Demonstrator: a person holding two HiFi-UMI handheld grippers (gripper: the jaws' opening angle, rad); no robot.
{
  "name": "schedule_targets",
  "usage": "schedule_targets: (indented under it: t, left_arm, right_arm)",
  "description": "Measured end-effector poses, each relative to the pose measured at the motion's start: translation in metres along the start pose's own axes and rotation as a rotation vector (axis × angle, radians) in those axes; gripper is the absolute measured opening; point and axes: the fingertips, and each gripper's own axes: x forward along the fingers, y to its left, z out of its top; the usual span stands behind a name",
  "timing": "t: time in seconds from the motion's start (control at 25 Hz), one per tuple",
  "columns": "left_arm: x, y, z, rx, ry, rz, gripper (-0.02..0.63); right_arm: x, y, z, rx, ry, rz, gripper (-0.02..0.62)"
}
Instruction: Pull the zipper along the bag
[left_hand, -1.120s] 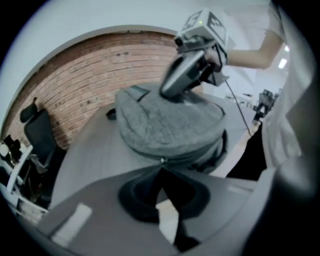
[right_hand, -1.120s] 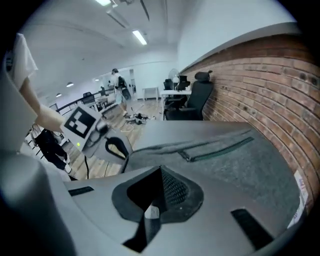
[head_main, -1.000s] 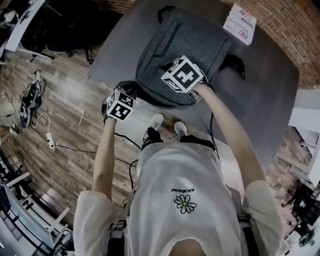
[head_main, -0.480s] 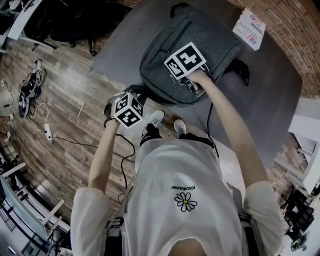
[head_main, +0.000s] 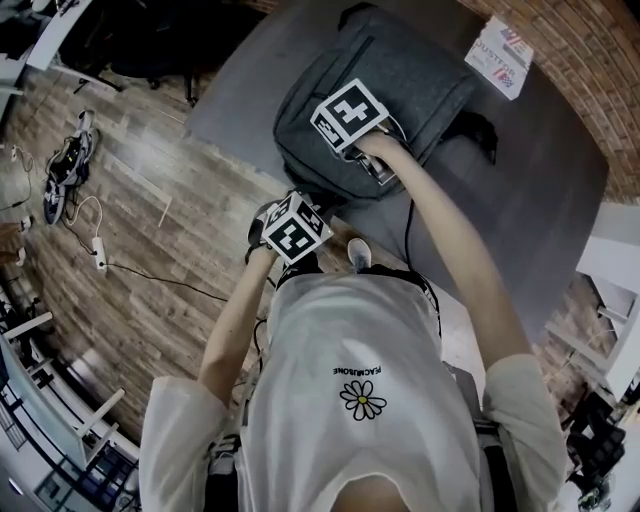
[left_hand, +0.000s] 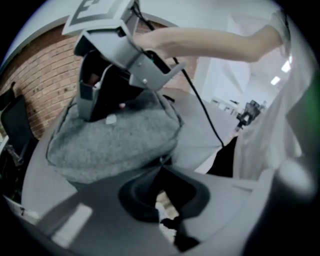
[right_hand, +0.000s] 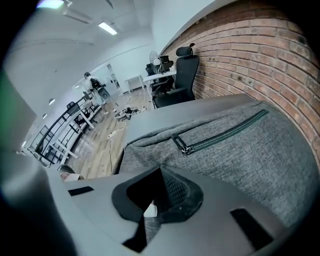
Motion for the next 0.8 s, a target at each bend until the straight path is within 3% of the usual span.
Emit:
schedule_targets:
  t: [0.16, 0.28, 0.36, 0.44, 0.6, 0.8]
  left_arm:
    - [-0.003, 0.002, -0.007, -0.075, -0.044, 0.060, 0.003]
    - [-0.005, 0.004, -0.011, -0.114, -0.048, 0.075, 0.003]
    - [-0.004, 0.004, -0.011, -0.116, -0.045, 0.075, 0.003]
    - [-0.003, 0.003, -0.010, -0.103, -0.043, 0.082, 0.003]
    - [-0.001, 0.006, -0.009, -0.056, -0.015, 0.120, 0.003]
    - [-0.001, 0.017, -0.012, -0.020, 0.003, 0.140, 0.005]
  right_arm:
    - [-0.027, 0.000, 0.011, -0.018, -0.103, 0.067, 0.002]
    - [-0.077, -0.057, 0.024, -0.140, -0.201, -0.150, 0.002]
    - [-0.098, -0.106, 0.018, -0.179, -0.156, -0.291, 0.000]
    - [-0.102, -0.136, 0.005, -0.146, -0.097, -0.313, 0.001]
    - [-0.098, -0.146, -0.004, -0.053, -0.058, -0.311, 0.000]
    - [-0.106, -0.151, -0.022, 0.032, -0.095, -0.349, -0.002]
